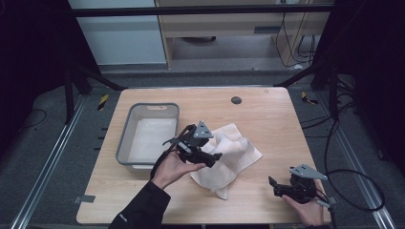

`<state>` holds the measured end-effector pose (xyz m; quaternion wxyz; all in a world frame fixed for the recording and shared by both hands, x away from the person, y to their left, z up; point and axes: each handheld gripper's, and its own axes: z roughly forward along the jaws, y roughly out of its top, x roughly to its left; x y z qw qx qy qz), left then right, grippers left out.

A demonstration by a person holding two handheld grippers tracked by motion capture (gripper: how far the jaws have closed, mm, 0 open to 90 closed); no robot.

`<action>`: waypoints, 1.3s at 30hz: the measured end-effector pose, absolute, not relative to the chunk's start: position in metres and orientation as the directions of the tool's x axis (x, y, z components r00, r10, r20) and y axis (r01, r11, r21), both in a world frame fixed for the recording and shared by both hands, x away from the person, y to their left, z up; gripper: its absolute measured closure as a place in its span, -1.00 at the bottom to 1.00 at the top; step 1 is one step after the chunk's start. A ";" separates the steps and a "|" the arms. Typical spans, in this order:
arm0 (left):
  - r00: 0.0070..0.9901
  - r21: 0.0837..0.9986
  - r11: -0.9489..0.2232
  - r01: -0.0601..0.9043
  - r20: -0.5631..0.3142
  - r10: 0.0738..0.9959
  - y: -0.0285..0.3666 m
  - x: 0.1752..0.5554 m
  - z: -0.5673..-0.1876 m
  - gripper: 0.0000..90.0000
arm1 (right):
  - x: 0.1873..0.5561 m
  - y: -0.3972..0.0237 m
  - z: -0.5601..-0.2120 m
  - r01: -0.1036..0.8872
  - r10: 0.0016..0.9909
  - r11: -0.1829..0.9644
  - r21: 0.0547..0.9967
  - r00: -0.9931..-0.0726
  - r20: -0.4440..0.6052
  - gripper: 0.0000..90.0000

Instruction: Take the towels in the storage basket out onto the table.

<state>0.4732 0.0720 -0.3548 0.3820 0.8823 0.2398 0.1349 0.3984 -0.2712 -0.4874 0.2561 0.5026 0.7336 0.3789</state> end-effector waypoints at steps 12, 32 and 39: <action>0.793 0.785 -0.512 0.349 0.044 0.608 0.129 0.455 -0.356 -0.46 | 0.398 -0.272 -0.488 0.544 0.934 0.204 0.814 -0.357 0.005 -0.78; 0.616 0.844 -0.340 0.415 0.014 0.788 0.219 0.427 -0.393 -0.49 | 0.397 -0.274 -0.489 0.546 0.937 0.193 0.815 -0.348 0.011 -0.78; 0.518 0.867 -0.255 0.429 -0.005 0.855 0.249 0.416 -0.406 -0.49 | 0.397 -0.274 -0.489 0.552 0.938 0.184 0.813 -0.345 0.022 -0.78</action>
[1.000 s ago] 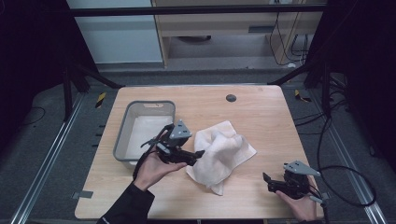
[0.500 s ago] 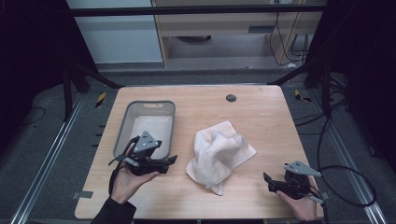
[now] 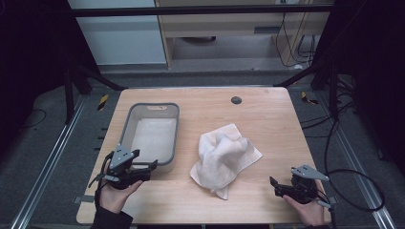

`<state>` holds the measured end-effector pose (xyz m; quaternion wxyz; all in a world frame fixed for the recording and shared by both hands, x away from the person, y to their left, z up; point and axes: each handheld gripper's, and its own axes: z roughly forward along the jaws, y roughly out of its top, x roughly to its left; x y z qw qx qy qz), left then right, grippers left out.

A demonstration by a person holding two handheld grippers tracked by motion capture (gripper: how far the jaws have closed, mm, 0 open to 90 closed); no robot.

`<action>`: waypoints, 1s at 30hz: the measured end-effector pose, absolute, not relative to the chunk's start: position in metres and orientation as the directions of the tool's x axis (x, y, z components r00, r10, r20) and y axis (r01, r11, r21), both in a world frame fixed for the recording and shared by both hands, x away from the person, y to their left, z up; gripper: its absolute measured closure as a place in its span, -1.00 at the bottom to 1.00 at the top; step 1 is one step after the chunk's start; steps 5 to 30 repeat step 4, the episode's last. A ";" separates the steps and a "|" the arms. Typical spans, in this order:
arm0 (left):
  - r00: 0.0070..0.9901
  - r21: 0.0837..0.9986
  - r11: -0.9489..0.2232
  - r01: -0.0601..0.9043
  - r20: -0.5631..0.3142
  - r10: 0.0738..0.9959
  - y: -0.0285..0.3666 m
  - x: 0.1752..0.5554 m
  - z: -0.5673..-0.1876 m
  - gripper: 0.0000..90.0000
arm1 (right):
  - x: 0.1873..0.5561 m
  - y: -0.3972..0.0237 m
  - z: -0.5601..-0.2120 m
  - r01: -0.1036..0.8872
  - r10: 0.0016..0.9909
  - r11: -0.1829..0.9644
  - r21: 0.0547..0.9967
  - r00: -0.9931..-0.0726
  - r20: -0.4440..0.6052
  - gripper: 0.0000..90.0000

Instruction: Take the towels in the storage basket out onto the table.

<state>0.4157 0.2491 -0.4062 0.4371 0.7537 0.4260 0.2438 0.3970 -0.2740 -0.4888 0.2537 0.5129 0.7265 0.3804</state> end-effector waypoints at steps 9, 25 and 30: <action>0.495 0.875 -0.228 0.427 -0.016 0.868 0.260 0.410 -0.411 -0.49 | 0.397 -0.274 -0.489 0.551 0.938 0.183 0.814 -0.345 0.022 -0.79; 0.495 0.875 -0.228 0.427 -0.016 0.868 0.260 0.410 -0.411 -0.49 | 0.397 -0.274 -0.489 0.551 0.938 0.183 0.814 -0.345 0.022 -0.79; 0.495 0.875 -0.228 0.427 -0.016 0.868 0.260 0.410 -0.411 -0.49 | 0.397 -0.274 -0.489 0.551 0.938 0.183 0.814 -0.345 0.022 -0.79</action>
